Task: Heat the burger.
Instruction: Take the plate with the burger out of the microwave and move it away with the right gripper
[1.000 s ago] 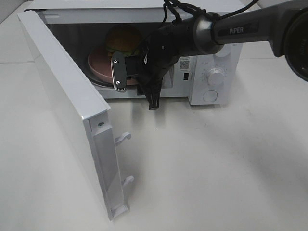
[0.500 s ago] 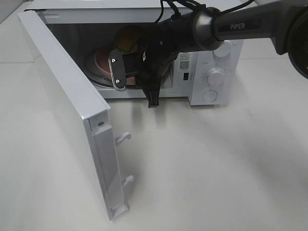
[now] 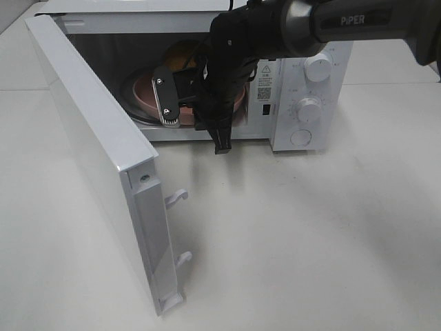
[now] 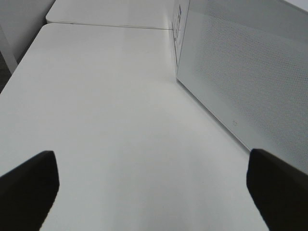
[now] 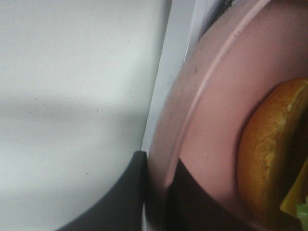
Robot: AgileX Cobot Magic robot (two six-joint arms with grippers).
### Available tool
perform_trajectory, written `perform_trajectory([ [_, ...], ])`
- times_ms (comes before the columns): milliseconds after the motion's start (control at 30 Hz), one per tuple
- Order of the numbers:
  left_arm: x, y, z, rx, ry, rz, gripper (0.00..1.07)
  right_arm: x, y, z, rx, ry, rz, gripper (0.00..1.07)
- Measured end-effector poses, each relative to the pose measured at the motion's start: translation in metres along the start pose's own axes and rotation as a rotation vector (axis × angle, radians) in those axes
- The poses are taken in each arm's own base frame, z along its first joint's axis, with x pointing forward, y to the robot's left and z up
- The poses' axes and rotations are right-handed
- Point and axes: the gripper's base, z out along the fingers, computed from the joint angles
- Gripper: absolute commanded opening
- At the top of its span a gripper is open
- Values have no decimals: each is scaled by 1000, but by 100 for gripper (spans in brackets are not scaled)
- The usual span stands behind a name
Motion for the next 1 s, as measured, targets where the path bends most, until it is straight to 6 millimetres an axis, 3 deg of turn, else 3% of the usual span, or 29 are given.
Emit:
perform_trajectory([
  [1000, 0, 0, 0, 0, 0, 0, 98, 17, 72, -71, 74, -68, -204, 0],
])
